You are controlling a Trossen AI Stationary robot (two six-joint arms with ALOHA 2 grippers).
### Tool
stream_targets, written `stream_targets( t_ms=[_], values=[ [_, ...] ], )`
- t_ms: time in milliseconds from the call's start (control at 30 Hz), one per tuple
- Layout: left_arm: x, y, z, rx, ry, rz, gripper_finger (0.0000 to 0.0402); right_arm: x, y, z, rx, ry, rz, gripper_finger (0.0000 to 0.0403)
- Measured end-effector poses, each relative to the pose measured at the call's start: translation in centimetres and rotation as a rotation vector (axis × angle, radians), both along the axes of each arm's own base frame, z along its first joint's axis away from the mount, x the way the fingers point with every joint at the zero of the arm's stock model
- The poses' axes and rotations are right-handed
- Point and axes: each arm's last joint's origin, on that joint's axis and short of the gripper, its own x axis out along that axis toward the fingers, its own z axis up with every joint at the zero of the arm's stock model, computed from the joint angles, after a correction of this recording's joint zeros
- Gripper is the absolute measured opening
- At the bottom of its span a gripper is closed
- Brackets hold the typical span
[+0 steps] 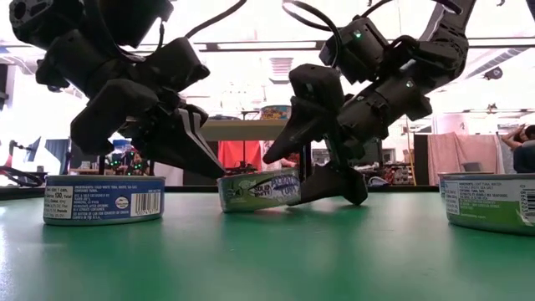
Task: Stack canned seafood by type on shelf
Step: Put the center green tuna can on the shelf
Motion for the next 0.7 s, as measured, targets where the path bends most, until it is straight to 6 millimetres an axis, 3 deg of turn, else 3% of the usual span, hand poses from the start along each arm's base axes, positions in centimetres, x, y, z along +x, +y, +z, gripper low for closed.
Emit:
stream_targets(
  t_ms=[300, 700],
  values=[
    [-0.2, -0.1, -0.2, -0.003, 0.004, -0.002, 0.0000, 1.0, 0.1, 0.7, 0.000, -0.042, 0.022, 0.0304],
    [-0.1, -0.2, -0.1, -0.009, -0.010, -0.015, 0.0000, 1.2, 0.1, 1.0, 0.045, -0.036, -0.006, 0.0165]
  ],
)
